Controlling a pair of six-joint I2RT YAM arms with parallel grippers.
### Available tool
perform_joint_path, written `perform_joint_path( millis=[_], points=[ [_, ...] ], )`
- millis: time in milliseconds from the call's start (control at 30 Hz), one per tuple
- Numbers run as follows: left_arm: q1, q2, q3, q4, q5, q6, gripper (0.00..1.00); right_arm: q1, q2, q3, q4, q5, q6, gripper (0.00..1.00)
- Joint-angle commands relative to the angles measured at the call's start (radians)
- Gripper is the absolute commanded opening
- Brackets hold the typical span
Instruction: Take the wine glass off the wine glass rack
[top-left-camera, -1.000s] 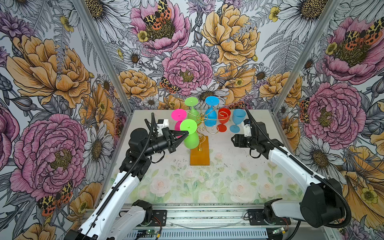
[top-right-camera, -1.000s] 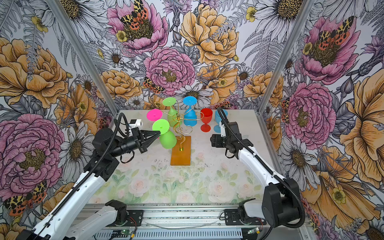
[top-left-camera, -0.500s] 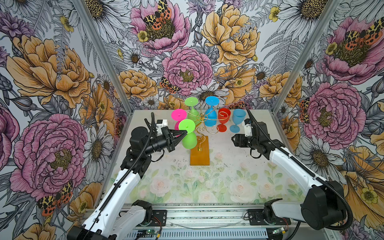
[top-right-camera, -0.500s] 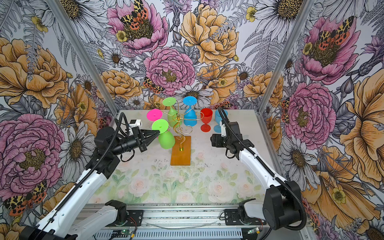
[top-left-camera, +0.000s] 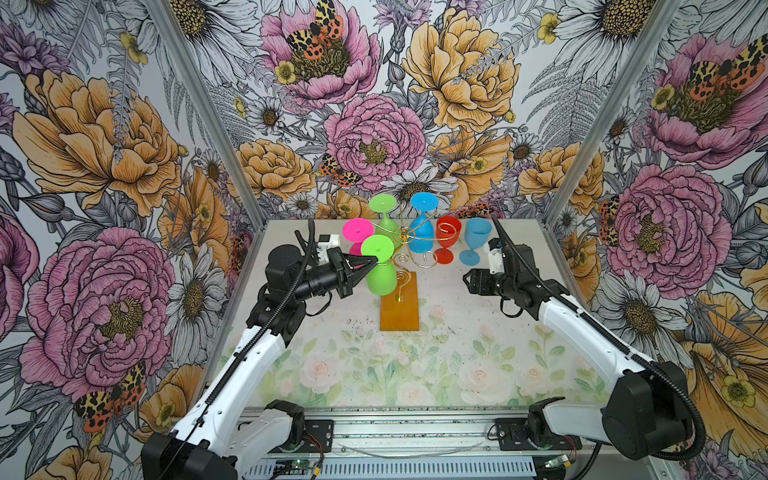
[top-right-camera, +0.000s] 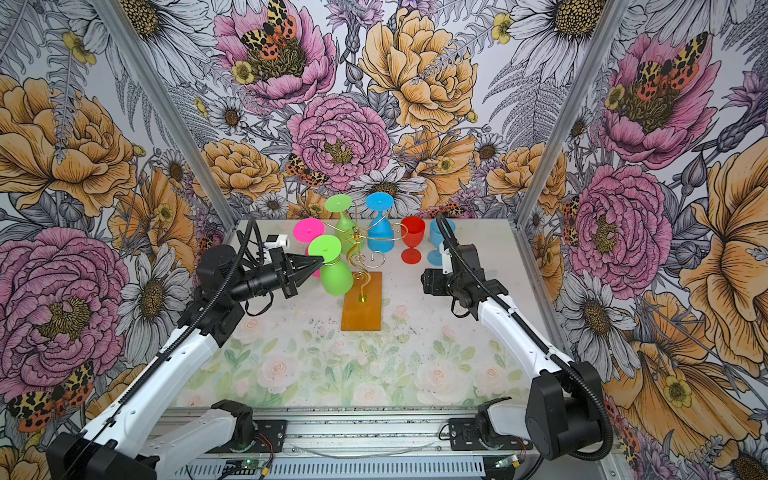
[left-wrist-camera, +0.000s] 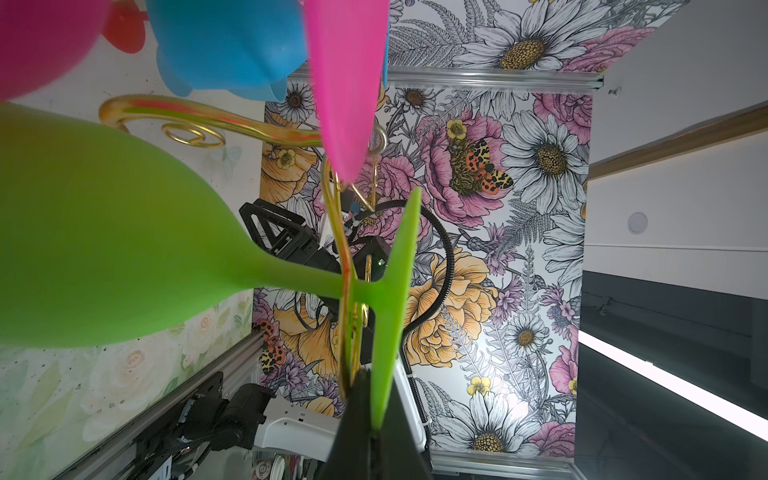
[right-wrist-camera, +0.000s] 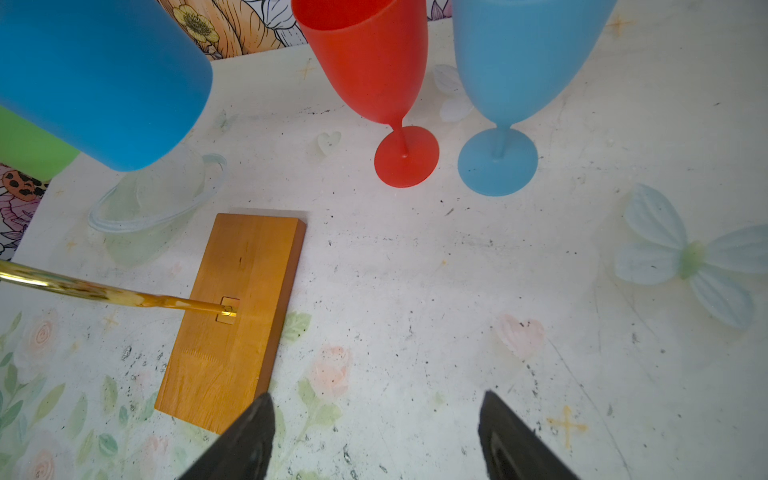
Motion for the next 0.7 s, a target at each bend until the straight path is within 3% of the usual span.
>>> perform_joint_path(
  millis=[0,667],
  points=[
    [-0.016,0.012,0.045,0.027,0.028,0.029,0.0,0.003,-0.02,-0.004,0.019,0.017,-0.003,0.78],
    [-0.089,0.073,0.093,0.025,0.05,0.054,0.0,0.004,-0.027,-0.013,0.019,0.021,-0.006,0.78]
  ],
)
